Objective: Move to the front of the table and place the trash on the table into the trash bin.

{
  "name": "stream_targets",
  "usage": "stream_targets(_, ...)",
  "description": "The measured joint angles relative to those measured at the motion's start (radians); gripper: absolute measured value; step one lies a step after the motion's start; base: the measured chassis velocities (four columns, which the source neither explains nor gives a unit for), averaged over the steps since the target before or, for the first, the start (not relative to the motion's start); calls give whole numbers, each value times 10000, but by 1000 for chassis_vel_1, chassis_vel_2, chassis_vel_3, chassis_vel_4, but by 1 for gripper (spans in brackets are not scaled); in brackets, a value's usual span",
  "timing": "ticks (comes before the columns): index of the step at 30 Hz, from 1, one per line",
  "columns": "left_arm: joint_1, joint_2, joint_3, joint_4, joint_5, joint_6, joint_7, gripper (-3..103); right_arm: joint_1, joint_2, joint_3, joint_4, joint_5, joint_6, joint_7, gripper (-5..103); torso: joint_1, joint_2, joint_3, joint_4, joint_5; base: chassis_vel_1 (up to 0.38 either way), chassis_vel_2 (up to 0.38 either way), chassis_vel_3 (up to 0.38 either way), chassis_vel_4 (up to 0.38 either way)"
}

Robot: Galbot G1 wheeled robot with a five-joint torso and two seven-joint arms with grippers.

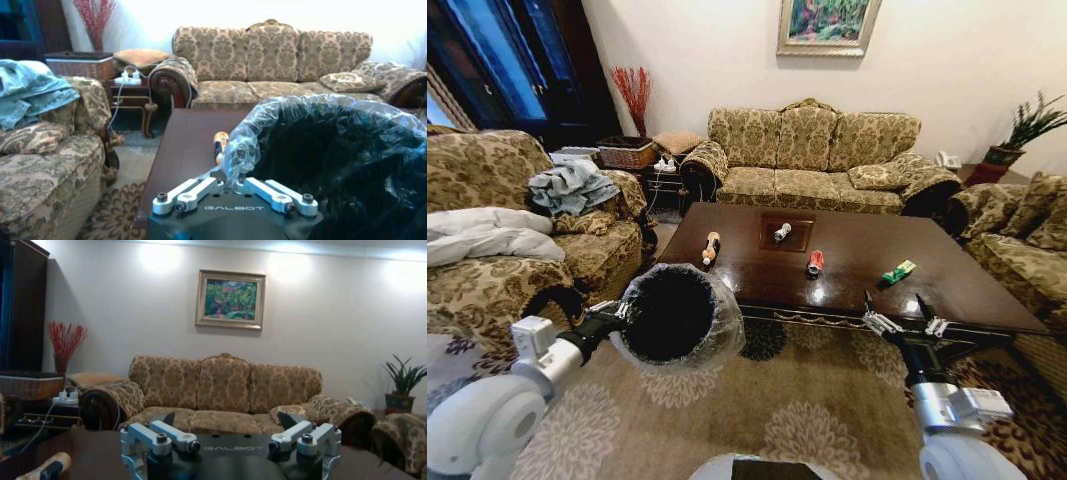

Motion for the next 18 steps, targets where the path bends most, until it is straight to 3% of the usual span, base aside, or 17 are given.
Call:
stream_targets(6,14,-97,200,0,28,0,-353,3,-64,10,52,-43,16,77,-3,100,132,312,175,2,0,-60,111,108,-71)
stream_targets(18,111,-170,116,0,97,-69,-272,3,-97,116,2,-23,2,139,-27,100,317,733,411,4,0,-9,119,122,-11)
